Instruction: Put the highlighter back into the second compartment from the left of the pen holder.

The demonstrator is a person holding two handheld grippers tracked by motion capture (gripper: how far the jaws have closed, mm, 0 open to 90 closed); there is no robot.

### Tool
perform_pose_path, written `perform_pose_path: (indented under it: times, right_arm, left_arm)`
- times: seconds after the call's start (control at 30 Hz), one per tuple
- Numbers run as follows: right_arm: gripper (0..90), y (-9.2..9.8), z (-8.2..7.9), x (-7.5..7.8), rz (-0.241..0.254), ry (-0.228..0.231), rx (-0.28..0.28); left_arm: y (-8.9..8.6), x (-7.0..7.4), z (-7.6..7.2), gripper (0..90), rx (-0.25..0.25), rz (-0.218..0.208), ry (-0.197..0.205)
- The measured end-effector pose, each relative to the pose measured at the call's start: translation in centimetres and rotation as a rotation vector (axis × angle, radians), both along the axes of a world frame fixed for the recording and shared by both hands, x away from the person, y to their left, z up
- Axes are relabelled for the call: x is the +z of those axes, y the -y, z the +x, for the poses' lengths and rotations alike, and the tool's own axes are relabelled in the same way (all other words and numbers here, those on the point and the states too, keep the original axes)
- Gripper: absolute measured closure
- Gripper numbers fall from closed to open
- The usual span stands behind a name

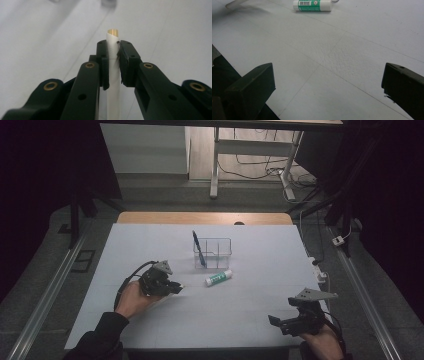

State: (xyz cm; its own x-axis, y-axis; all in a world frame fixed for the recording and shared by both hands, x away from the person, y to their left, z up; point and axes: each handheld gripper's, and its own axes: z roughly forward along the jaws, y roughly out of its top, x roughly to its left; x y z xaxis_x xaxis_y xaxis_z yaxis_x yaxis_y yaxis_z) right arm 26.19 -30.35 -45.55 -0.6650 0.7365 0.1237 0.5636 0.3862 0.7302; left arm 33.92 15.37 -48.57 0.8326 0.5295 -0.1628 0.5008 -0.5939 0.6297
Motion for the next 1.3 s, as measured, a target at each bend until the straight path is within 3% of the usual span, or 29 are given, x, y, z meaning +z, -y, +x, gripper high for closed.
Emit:
perform_pose_path:
  times: [0.2,0.6,0.93,1.3]
  right_arm:
    - [0.0,0.3,0.0,0.0,0.007,0.000,-0.009]
    - [0.0,0.2,0.0,0.0,0.002,-0.003,-0.005]
    - [0.0,0.2,0.0,0.0,-0.003,-0.006,-0.007]
    - [0.0,0.2,0.0,0.0,-0.002,-0.006,-0.004]
  left_arm:
    - [0.1,1.7,0.3,78.1,0.029,-0.066,0.056]
    - [1.4,4.5,1.9,78.0,0.057,-0.180,0.130]
    - [2.8,7.1,3.6,78.0,0.063,-0.213,0.187]
    - [4.5,8.9,6.0,78.1,0.091,-0.291,0.216]
